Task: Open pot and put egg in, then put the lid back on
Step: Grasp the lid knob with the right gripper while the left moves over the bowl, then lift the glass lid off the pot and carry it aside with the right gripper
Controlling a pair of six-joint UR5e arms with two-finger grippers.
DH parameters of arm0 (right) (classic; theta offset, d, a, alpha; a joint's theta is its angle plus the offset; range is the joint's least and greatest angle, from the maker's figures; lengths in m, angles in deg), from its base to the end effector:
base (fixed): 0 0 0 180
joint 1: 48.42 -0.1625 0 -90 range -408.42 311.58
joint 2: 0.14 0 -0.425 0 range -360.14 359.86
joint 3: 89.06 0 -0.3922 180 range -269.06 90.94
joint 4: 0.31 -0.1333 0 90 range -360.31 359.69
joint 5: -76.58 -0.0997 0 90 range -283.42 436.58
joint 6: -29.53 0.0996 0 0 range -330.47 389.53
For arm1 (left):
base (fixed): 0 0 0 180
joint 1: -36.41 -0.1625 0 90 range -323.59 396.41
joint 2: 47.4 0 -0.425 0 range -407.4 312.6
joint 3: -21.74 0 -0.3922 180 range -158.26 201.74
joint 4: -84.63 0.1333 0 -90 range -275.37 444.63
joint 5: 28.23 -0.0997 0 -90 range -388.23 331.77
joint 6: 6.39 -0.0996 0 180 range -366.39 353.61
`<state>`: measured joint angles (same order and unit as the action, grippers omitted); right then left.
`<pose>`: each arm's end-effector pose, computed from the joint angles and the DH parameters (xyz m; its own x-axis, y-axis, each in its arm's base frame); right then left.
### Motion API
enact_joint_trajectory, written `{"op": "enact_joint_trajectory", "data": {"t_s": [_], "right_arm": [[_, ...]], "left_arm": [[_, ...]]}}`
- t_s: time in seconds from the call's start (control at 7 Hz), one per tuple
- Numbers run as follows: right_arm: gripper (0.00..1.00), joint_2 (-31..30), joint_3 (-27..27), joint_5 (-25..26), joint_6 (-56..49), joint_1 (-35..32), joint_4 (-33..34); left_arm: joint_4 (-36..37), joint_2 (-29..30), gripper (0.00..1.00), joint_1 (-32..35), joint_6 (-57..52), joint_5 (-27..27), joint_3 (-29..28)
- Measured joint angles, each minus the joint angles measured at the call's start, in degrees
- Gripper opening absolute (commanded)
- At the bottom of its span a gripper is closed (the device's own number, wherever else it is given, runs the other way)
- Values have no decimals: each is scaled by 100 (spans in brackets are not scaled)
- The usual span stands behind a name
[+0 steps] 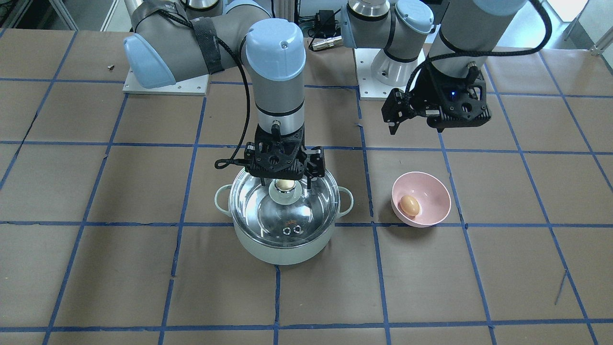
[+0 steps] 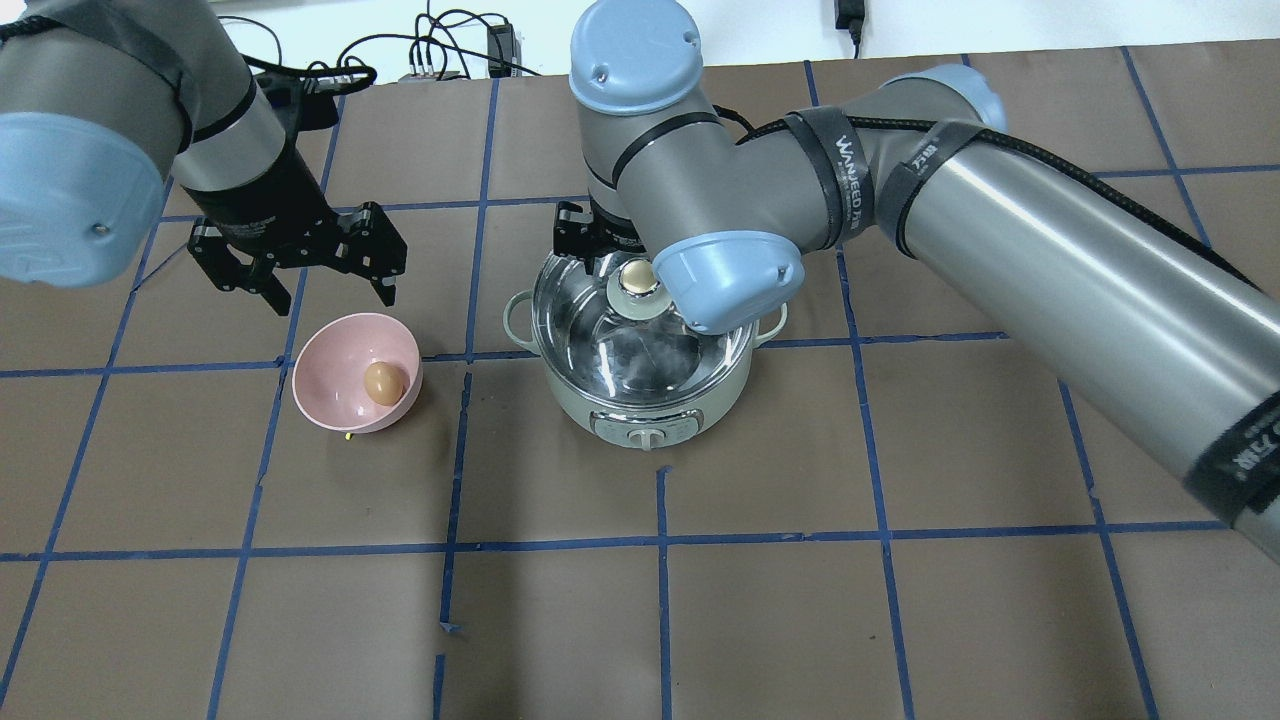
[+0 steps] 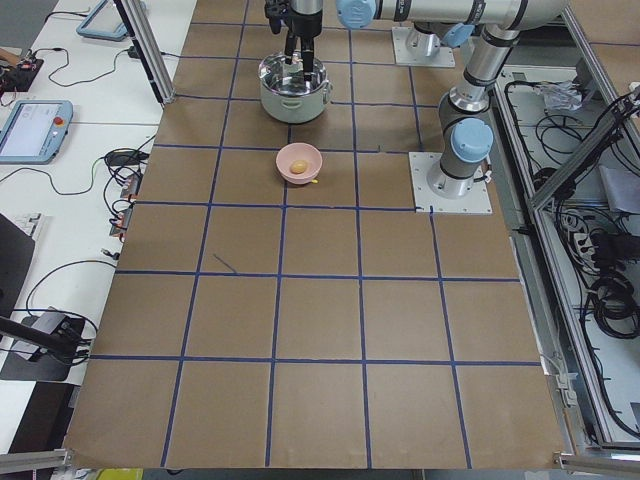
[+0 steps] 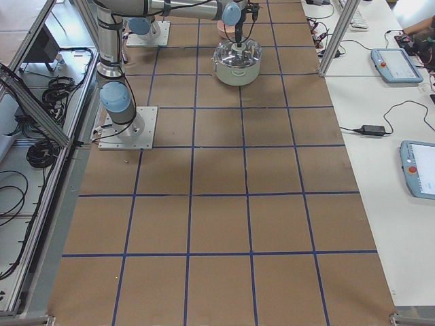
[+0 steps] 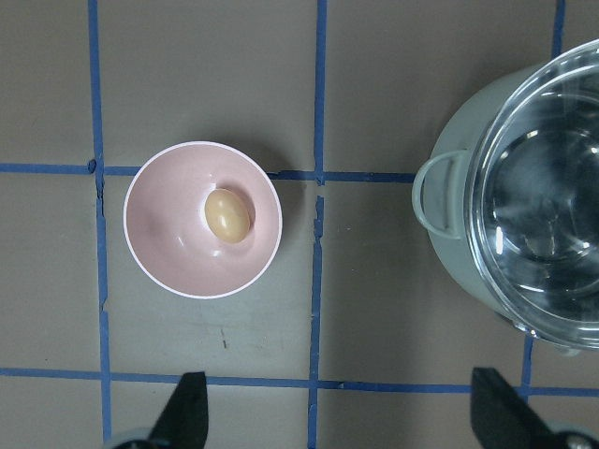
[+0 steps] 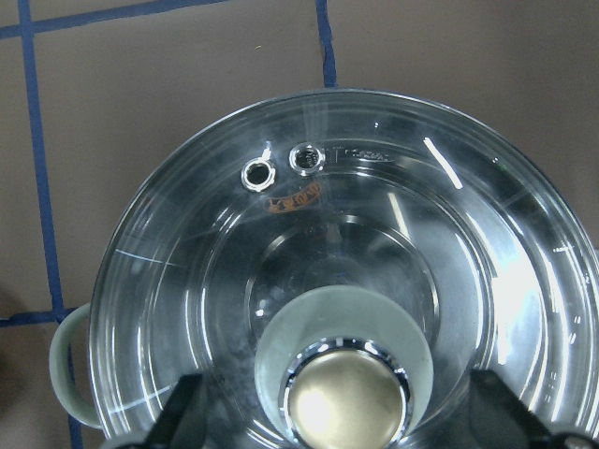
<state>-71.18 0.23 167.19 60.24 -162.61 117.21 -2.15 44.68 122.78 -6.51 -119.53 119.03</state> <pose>0.3767 -0.5159 0.3594 -0.9914 0.1088 -0.0732 0.1185 0.9825 -0.1439 -0.0997 -0.4982 0.4137 -0.9980 -0.0588 -0.0223 -0.0609 0.9924 0.1072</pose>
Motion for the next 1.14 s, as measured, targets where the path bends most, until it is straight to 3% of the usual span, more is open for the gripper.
{"op": "enact_joint_trajectory", "data": {"t_s": [0.14, 0.29, 0.57, 0.86, 1.14], "right_arm": [[79, 2, 64, 0, 18, -2, 16], [58, 6, 128, 0, 27, -2, 50], [39, 13, 160, 0, -1, 0, 75], [35, 3, 135, 19, -99, 9, 76], [35, -113, -11, 71, -245, 99, -50]], "left_arm": [[316, 217, 100, -151, -297, -4, 210], [609, 470, 100, -296, -585, -5, 358], [1346, 938, 100, -545, -1062, -14, 662], [2508, 1153, 100, -801, -1379, -8, 1257], [2838, 1245, 100, -858, -1430, 77, 1479]]}}
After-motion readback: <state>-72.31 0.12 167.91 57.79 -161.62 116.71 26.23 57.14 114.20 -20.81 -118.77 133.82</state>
